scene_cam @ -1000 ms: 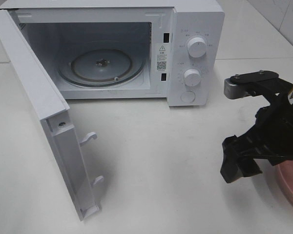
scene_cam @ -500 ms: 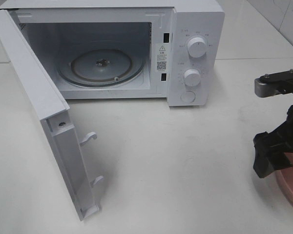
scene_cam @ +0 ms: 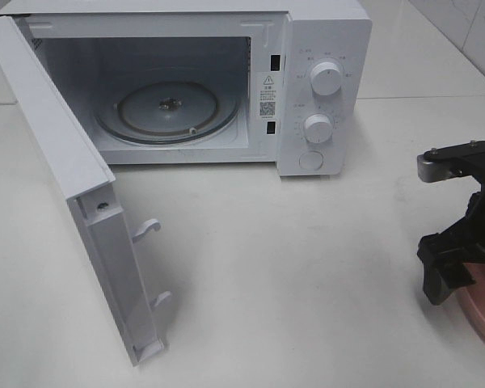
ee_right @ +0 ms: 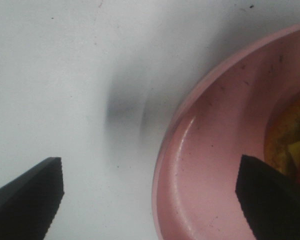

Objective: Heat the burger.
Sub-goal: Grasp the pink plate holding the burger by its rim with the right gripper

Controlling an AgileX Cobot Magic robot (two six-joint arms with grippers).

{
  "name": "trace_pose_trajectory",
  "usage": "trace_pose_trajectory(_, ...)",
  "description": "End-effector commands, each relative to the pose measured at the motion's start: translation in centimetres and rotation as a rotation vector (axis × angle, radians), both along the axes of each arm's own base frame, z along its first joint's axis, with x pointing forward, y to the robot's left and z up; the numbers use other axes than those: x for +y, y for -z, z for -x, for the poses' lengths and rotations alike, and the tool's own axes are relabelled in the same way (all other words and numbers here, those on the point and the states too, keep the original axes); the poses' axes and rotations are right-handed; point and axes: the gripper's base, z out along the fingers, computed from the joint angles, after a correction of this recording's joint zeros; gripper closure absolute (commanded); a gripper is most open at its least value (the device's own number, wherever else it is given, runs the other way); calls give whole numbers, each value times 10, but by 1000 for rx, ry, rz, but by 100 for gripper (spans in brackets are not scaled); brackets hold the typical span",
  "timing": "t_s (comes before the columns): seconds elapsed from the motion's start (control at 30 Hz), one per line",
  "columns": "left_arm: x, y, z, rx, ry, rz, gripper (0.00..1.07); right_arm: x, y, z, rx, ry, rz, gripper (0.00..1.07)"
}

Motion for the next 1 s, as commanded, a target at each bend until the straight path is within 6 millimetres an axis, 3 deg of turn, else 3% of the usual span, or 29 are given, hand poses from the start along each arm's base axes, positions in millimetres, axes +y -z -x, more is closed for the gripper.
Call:
trace_pose_trajectory(0.03, 0, -1, 2, -27, -2, 0, 9, -2, 7, -4, 4, -2, 15, 18)
trace_pose_trajectory(0.3, 0, -1, 2, -27, -2, 0, 9, -11, 32, -14, 25, 34, 52, 19)
trace_pose_trajectory(0.77, 0, -1, 2, -27, -2, 0, 9, -13, 53, -17, 74, 67, 40, 22)
trace_pose_trajectory(0.93, 0, -1, 2, -27, -2, 0, 9, -13, 58, -17, 95, 74, 43, 29)
trace_pose_trajectory(1.0, 0, -1, 2, -27, -2, 0, 9, -13, 58, -17, 94, 95, 45, 44)
